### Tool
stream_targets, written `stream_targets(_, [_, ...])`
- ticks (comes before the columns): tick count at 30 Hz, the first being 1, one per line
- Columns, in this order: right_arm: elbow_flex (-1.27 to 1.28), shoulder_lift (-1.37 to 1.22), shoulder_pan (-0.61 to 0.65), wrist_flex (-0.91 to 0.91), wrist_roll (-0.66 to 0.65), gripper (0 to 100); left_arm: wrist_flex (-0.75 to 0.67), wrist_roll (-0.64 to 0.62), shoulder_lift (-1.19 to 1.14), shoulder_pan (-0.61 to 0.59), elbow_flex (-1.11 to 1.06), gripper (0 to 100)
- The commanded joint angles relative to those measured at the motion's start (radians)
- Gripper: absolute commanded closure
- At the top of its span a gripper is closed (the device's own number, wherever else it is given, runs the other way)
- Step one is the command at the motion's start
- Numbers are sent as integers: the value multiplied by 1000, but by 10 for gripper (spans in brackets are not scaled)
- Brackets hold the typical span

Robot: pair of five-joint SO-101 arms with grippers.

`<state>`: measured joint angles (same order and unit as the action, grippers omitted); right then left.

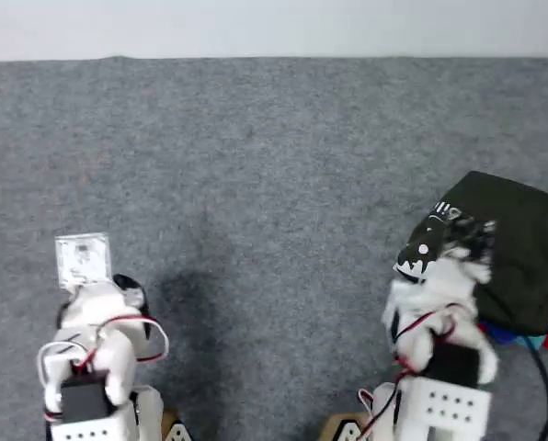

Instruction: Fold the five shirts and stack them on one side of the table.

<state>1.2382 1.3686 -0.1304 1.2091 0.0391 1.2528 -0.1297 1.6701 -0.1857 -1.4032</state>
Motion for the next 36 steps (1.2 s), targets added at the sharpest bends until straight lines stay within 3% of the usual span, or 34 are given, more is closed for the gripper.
stream_targets(1, [106,151,81,-18,-15,990,-18,-34,137,104,-71,995])
stream_targets(7, [322,456,154,15,-17,990,-23,-37,146,252,-162,995])
stream_targets(11, [370,418,177,30,-11,990,-41,-31,147,301,-200,995])
stream_targets(18, [445,447,183,47,-17,990,-87,-29,146,307,-280,995])
stream_targets(25, [445,444,177,97,-15,990,5,-35,146,299,-280,994])
stream_targets(36, [445,444,179,97,-15,990,2,-37,147,301,-280,994])
